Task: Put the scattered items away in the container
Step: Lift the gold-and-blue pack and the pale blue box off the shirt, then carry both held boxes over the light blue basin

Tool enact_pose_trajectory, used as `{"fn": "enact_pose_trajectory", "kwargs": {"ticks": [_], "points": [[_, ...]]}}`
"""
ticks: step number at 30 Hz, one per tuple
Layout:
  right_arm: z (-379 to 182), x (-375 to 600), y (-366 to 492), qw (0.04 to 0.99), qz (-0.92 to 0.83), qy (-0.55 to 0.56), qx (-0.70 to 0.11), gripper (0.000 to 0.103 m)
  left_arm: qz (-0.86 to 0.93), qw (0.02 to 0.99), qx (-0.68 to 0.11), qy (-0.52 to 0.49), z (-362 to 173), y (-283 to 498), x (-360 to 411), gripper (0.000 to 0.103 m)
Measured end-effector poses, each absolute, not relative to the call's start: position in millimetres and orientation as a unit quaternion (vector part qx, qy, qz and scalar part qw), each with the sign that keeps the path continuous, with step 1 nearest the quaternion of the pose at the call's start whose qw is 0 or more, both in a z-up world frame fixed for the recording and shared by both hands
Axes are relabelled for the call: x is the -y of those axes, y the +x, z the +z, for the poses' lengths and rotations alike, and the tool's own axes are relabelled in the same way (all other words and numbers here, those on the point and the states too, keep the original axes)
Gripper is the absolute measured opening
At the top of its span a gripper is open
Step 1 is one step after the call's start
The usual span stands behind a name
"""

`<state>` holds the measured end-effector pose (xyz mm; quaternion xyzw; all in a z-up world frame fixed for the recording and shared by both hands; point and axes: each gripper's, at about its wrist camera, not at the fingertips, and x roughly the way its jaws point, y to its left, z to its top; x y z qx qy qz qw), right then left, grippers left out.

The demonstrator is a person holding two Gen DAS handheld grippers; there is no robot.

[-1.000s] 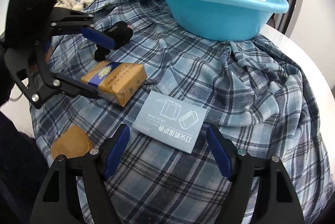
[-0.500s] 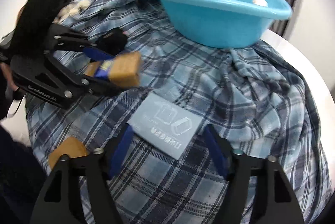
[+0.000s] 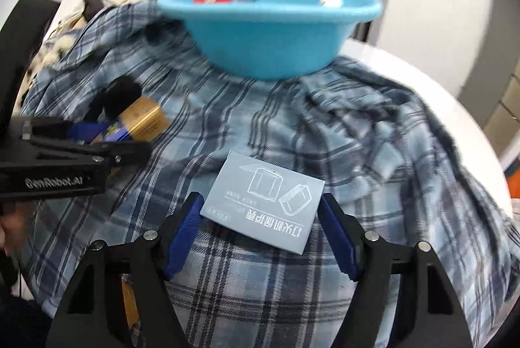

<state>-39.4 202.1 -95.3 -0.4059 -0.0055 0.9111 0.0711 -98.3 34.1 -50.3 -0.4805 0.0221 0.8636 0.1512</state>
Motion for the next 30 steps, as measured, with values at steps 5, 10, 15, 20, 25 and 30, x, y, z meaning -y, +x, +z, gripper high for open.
{"fn": "enact_pose_trajectory", "kwargs": {"ticks": [5, 10, 15, 20, 25, 30], "points": [[-92, -220, -37, 0.075, 0.912, -0.403, -0.019, 0.071, 0.87, 0.139, -0.047, -0.471, -56, -86, -38, 0.062], [-99, -228, -41, 0.071, 0.907, -0.414, -0.039, 0.071, 0.868, 0.14, -0.045, -0.474, -62, -82, -40, 0.063], [-88, -229, -40, 0.076, 0.914, -0.398, -0.033, 0.071, 0.873, 0.138, -0.044, -0.467, -55, -81, -37, 0.063], [-46, -231, -37, 0.084, 0.936, -0.34, -0.024, 0.071, 0.899, 0.131, -0.037, -0.416, -16, -81, -33, 0.063], [9, -227, -25, 0.088, 0.96, -0.264, -0.01, 0.071, 0.926, 0.125, -0.024, -0.356, 38, -79, -24, 0.063], [65, -219, -6, 0.087, 0.979, -0.183, 0.008, 0.071, 0.949, 0.13, -0.023, -0.286, 99, -67, -17, 0.063]]}}
